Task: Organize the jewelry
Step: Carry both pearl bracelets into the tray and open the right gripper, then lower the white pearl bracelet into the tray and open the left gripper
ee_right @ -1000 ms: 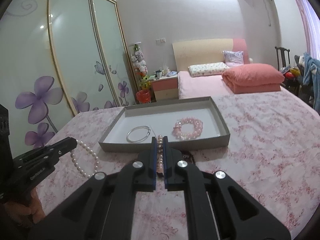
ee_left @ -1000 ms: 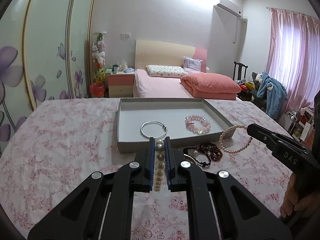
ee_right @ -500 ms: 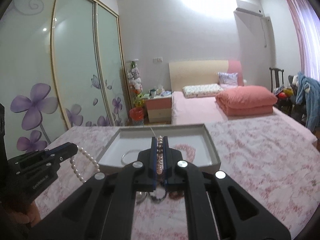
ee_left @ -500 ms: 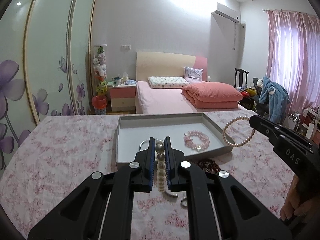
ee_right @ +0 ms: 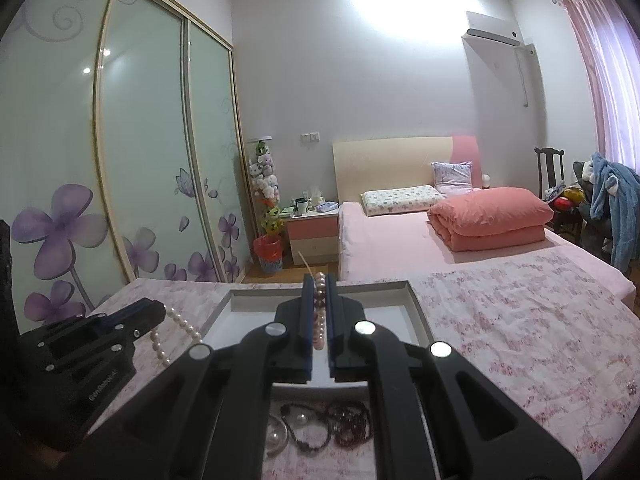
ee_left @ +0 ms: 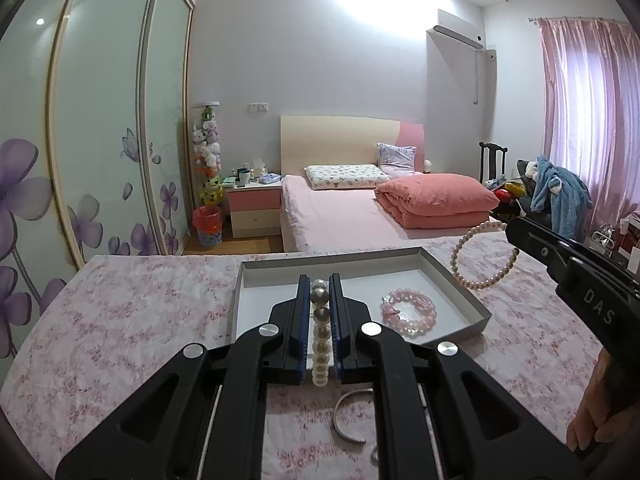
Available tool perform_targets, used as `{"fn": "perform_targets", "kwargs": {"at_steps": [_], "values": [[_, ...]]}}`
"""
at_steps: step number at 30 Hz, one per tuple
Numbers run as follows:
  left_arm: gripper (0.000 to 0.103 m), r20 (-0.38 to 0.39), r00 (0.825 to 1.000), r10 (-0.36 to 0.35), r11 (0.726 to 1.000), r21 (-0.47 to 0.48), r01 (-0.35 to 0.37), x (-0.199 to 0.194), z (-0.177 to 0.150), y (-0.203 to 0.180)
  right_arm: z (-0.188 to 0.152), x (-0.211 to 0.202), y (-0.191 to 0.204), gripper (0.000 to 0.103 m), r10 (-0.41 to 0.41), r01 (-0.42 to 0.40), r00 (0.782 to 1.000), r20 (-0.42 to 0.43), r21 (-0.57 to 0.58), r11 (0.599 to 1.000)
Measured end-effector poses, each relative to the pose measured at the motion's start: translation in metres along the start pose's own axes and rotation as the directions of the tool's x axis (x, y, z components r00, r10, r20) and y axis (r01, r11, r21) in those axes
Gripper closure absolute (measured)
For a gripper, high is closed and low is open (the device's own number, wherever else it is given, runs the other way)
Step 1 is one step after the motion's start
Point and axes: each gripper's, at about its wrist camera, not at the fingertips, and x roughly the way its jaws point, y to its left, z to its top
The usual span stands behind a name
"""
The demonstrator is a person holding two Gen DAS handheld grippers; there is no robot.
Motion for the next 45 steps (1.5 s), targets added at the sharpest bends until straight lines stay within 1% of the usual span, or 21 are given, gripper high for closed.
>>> {"fn": "perform_targets", "kwargs": {"at_steps": [11, 18, 24, 29, 33, 34, 35, 37, 45], "values": [[0.093, -0.034, 0.999, -0.006, 1.000, -0.006, 0.006, 0.039, 0.004, 0.002, -0.002, 0.044, -0.011, 0.097, -0.005, 0.006, 0.999, -0.040, 0.030, 1.000], [0.093, -0.074, 0.997, -0.015, 1.000, -0.010, 0.014, 0.068, -0.003, 0.000, -0.009, 0.083, -0.019, 0.097, 0.002, 0.004, 0.995, -0.100, 0.056, 0.998], [0.093, -0.122, 0.992, -0.027, 1.000, -0.011, 0.026, 0.095, -0.008, -0.007, -0.021, 0.121, -0.027, 0.097, 0.036, -0.019, 0.982, -0.184, 0.095, 0.995], [0.093, -0.161, 0.987, -0.027, 0.999, -0.024, 0.024, 0.112, -0.014, -0.006, -0.030, 0.142, -0.034, 0.097, 0.060, -0.030, 0.971, -0.232, 0.133, 0.991], [0.093, -0.189, 0.981, -0.034, 0.999, -0.037, 0.027, 0.123, -0.018, -0.004, -0.035, 0.150, -0.036, 0.095, 0.066, -0.030, 0.965, -0.255, 0.143, 0.989], [0.093, -0.198, 0.979, -0.037, 0.999, -0.044, 0.029, 0.125, -0.019, -0.004, -0.037, 0.151, -0.036, 0.089, 0.062, -0.025, 0.964, -0.259, 0.144, 0.989], [0.093, -0.206, 0.978, -0.040, 0.998, -0.055, 0.029, 0.126, -0.020, -0.002, -0.037, 0.151, -0.037, 0.077, 0.062, -0.024, 0.964, -0.260, 0.147, 0.989], [0.092, -0.211, 0.976, -0.046, 0.997, -0.069, 0.032, 0.127, -0.021, 0.001, -0.037, 0.149, -0.040, 0.069, 0.053, -0.014, 0.966, -0.252, 0.152, 0.988], [0.092, -0.181, 0.983, -0.019, 0.993, -0.114, -0.001, 0.109, -0.009, 0.028, -0.032, 0.134, -0.049, 0.069, 0.029, 0.011, 0.972, -0.233, 0.171, 0.985]]}}
